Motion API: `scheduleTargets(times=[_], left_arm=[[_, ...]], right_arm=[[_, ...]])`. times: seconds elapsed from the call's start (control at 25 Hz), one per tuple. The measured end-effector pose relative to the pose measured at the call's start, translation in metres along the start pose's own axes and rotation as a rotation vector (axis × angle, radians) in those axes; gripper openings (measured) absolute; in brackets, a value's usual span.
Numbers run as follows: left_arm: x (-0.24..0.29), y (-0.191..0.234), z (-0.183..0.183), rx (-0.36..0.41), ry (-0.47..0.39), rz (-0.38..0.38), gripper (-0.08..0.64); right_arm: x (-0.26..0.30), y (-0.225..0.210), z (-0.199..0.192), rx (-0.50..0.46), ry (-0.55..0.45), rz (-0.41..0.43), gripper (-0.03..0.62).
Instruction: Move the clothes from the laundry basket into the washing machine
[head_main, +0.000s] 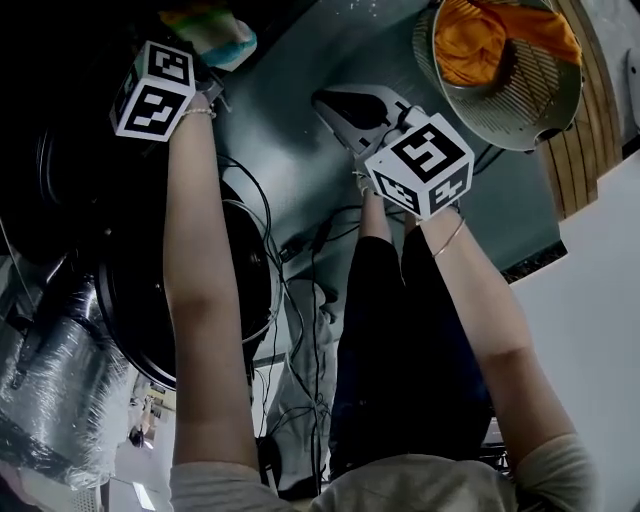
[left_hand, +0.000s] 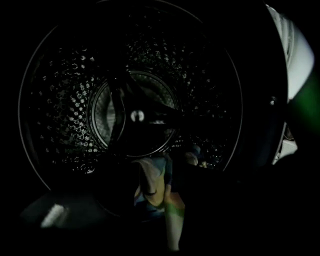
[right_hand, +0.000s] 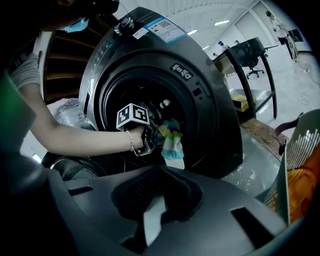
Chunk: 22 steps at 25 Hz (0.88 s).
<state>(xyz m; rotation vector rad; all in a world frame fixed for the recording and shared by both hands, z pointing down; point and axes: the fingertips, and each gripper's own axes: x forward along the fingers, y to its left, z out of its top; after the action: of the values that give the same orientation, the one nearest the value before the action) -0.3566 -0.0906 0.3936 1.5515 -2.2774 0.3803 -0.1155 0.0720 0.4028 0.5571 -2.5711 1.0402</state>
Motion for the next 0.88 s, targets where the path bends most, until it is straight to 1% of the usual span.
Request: scheduleTargets(times=[0.08,0.16,0.28,0.36,0.44,0.52,0.68,0.76,0.8,0.84,0.88], left_arm=[[-0.015,-0.004,-0.012,0.012,0.010,-0.017,0.193],[-0.033,-0.014,-0.034,0.022,0.049,-0.059,0.202],[-0.063,-0.030,-0.085,0.022,0.165,-0.110,0.202],[-0.079,-0.038,-0.118,0.010,0.252,-0.136,0.208],[-0.083,-0.046,-0.145,0.006,0.330,-0.165,0.234],[-0.078,-0.051,-0.161,0.017,0.377,-0.176,0.236],[-0.062,-0.047,-0.169,0.045,0.409,-0.131,0.231],[-0.057,-0.045,-0.165,0.039,0.402,-0.118,0.186],[-0.057,-0.045,-0.160,0.027,0.385,-0.119,0.171],[-0.057,-0.045,-0.152,0.019,0.356,-0.127,0.123],[-0.058,-0.045,-0.142,0.021,0.318,-0.137,0.095]], right_arm=[[-0.001,0.006,-0.002,0.006,0.001,0.010,0.012],[-0.002,0.008,-0.005,0.010,0.003,0.014,0.012],[-0.001,0.015,-0.013,0.016,0.027,0.029,0.012],[0.002,0.022,-0.019,0.000,0.054,0.049,0.012],[0.006,0.023,-0.023,-0.007,0.065,0.054,0.012],[0.007,0.020,-0.024,0.000,0.063,0.047,0.012],[0.008,0.013,-0.024,0.005,0.056,0.027,0.012],[0.007,0.010,-0.022,0.008,0.055,0.021,0.012],[0.006,0.008,-0.021,0.010,0.054,0.019,0.012],[0.005,0.008,-0.020,0.014,0.052,0.016,0.012],[0.004,0.008,-0.019,0.017,0.050,0.015,0.012]])
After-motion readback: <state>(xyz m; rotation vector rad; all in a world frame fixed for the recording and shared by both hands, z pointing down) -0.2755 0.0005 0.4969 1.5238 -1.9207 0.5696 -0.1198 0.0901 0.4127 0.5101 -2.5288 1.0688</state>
